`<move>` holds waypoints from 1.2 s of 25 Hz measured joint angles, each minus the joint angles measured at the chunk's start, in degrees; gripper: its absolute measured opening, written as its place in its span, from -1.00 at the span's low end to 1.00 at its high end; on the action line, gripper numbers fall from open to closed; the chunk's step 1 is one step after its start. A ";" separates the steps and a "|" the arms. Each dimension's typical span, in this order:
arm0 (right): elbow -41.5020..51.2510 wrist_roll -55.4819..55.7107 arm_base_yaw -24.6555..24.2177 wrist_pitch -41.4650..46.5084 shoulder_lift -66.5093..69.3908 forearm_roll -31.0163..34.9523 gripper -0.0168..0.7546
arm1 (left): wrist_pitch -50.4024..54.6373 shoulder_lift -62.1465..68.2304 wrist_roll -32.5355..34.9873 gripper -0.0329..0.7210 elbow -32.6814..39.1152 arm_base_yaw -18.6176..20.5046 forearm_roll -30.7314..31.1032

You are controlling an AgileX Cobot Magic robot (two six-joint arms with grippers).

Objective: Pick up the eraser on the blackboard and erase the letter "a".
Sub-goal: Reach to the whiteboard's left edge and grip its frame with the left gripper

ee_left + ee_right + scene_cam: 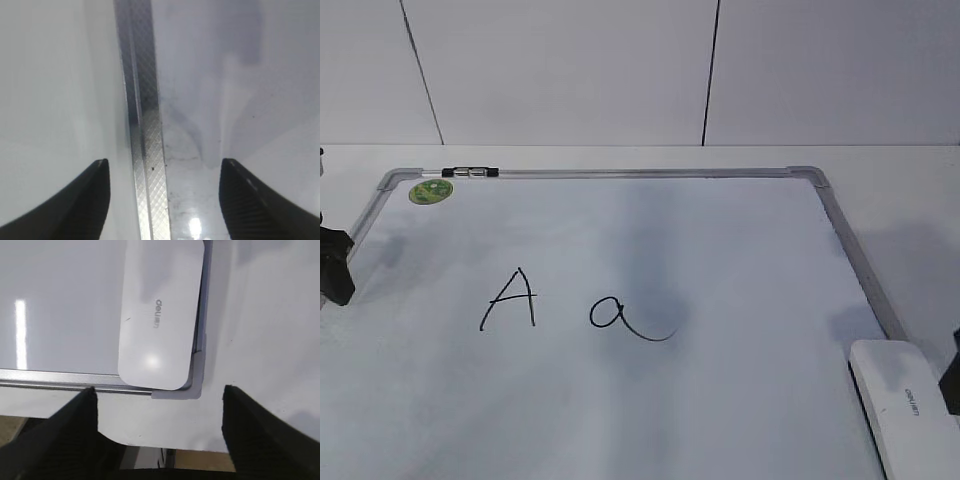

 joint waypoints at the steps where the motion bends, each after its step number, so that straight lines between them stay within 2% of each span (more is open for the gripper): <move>1: 0.00 0.12 0.00 -0.14 1.30 -0.43 0.58 | 0.00 0.00 0.00 0.43 0.00 0.00 0.00; 9: 0.00 1.65 0.00 -6.05 5.24 -2.02 0.58 | 0.51 0.00 0.00 0.43 0.00 0.00 0.11; 19: 0.00 1.75 0.09 -9.05 11.81 -2.60 0.58 | 2.11 0.00 0.04 0.43 0.00 0.00 0.11; 30: 0.00 1.87 0.09 -10.95 12.61 -2.60 0.58 | 3.89 0.00 0.13 0.43 0.00 0.00 0.11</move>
